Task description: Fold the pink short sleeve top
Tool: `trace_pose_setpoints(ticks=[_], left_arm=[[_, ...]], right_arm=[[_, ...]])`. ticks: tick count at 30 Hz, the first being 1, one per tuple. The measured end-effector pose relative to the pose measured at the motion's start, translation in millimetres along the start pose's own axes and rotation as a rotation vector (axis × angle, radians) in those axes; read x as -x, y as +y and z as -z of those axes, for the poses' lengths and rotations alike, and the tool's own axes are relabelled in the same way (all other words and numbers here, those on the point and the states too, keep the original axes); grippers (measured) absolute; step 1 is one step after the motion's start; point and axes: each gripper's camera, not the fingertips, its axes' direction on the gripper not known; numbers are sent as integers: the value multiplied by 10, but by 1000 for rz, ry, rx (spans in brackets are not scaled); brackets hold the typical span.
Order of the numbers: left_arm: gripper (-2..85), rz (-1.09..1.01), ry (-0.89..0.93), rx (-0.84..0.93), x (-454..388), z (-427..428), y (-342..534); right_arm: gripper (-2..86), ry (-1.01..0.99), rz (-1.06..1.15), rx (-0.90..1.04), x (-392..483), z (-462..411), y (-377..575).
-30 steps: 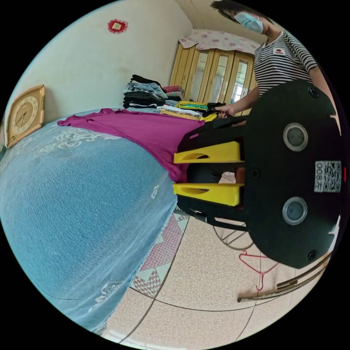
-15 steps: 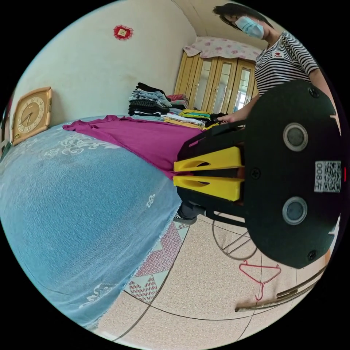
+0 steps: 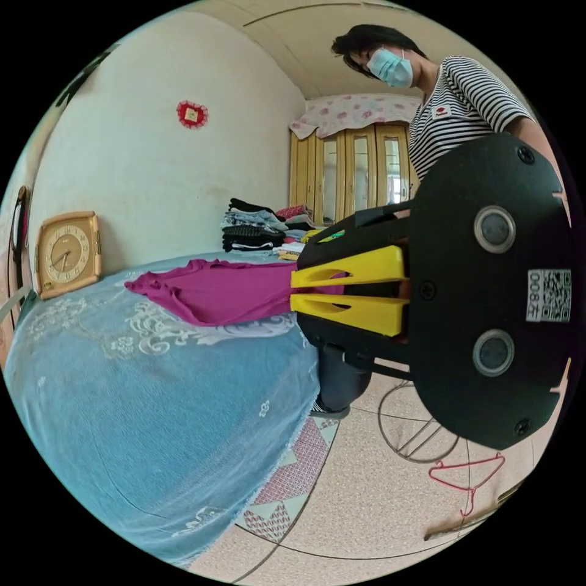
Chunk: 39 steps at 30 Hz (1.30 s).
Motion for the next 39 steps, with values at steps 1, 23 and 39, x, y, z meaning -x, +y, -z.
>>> trace_pose_setpoints(ticks=[1, 23, 39], left_arm=[[18, -14, 18, -6, -58, 53, 53], [16, -126, 175, -69, -657, 868, 1139], [16, -111, 192, -50, -757, 1173, 1682]], right_arm=[[8, -11, 6, -3, 7, 20, 19], [6, -149, 128, -69, -172, 759, 891], [5, -184, 112, -59, -673, 999, 1383]])
